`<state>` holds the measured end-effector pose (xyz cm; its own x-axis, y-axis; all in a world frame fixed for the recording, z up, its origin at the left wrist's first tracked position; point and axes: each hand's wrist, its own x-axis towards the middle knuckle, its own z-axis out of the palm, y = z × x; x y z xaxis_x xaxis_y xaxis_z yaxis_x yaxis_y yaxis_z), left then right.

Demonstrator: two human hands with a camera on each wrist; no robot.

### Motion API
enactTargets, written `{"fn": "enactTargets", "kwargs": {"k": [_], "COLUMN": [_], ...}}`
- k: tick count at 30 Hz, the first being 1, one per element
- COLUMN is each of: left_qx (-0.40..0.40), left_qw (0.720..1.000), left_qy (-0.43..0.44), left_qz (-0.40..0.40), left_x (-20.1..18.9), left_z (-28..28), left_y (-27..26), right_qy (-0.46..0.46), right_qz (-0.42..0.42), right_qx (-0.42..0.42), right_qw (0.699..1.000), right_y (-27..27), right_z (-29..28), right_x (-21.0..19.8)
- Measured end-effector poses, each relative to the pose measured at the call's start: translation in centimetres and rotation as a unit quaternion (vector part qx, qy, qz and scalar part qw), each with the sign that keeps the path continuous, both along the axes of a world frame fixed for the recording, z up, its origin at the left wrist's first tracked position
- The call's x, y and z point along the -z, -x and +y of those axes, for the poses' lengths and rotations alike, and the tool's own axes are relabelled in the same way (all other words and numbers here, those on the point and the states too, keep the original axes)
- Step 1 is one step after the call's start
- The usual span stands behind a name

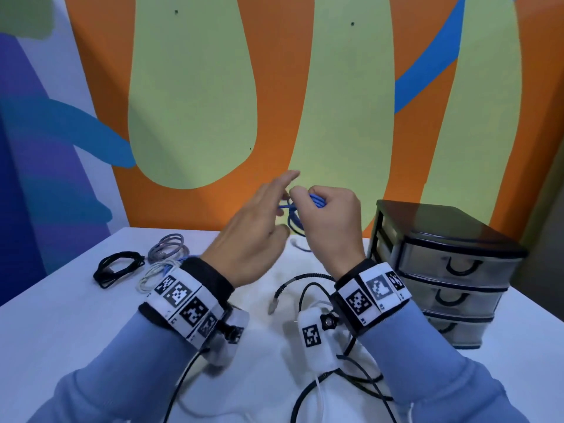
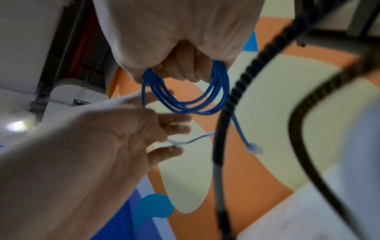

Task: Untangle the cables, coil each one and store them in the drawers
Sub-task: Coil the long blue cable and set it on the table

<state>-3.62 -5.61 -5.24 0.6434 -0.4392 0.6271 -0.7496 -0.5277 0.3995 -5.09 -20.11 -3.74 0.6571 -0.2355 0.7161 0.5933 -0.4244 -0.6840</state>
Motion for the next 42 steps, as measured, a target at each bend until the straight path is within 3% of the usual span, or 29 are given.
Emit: {"fn": "enactTargets", "kwargs": {"k": [2,5,7,10,13,17,19,22,24,28,30,33,35,37,40,42], "left_qx": [0.046,0.035,-0.004,-0.059,-0.1,-0.128,-0.138,-0.128,-0.079,0.046,0.071,0.035,-0.04,-0.105,-0.041,0.048], "left_qw": [0.996,0.995,0.998,0.995,0.988,0.981,0.976,0.981,0.991,0.985,0.973,0.976,0.977,0.971,0.987,0.962], "left_qy": [0.053,0.093,0.05,-0.001,0.008,-0.003,-0.024,-0.02,0.017,0.163,0.212,0.212,0.144,0.075,0.15,0.244], "left_qz": [0.047,0.004,-0.031,-0.081,-0.119,-0.147,-0.168,-0.144,-0.107,0.037,0.057,-0.034,-0.152,-0.2,-0.038,0.111], "left_x": [0.1,0.1,0.0,-0.2,-0.6,-0.8,-0.8,-0.5,-0.5,-1.5,-2.1,-1.9,-1.3,-0.7,-0.9,-1.5], "left_z": [-0.5,0.1,0.3,0.0,0.8,1.4,1.2,1.0,1.0,1.9,2.9,3.8,3.4,2.7,1.7,1.2], "left_y": [0.4,-0.2,-0.5,-0.4,-0.6,-0.7,-0.4,-0.6,-0.7,-0.5,-1.0,-2.0,-2.5,-2.5,-1.7,-0.9], "right_qy": [-0.061,-0.201,-0.29,-0.331,-0.295,-0.209,-0.2,-0.248,-0.291,-0.35,-0.37,-0.375,-0.364,-0.355,-0.363,-0.376], "right_qz": [0.033,0.097,0.144,0.179,0.167,0.117,0.117,0.147,0.153,0.144,0.139,0.135,0.137,0.147,0.148,0.137], "right_qx": [-0.071,-0.163,-0.232,-0.298,-0.319,-0.228,-0.206,-0.253,-0.275,-0.266,-0.265,-0.287,-0.312,-0.323,-0.307,-0.286], "right_qw": [0.995,0.961,0.917,0.877,0.885,0.944,0.951,0.924,0.904,0.886,0.88,0.871,0.867,0.865,0.867,0.871], "right_y": [0.0,0.1,0.2,0.4,0.3,0.1,0.0,0.1,0.0,-0.5,-0.5,-0.1,0.2,0.4,0.3,0.0], "right_z": [0.4,0.1,-0.4,-0.4,0.4,1.6,1.4,0.7,0.4,0.0,-0.1,-0.2,0.1,0.6,0.9,0.6], "right_x": [0.4,-0.2,-0.5,-0.3,0.0,0.3,0.4,0.4,0.5,0.7,0.6,0.4,0.3,0.3,0.4,0.5]}}
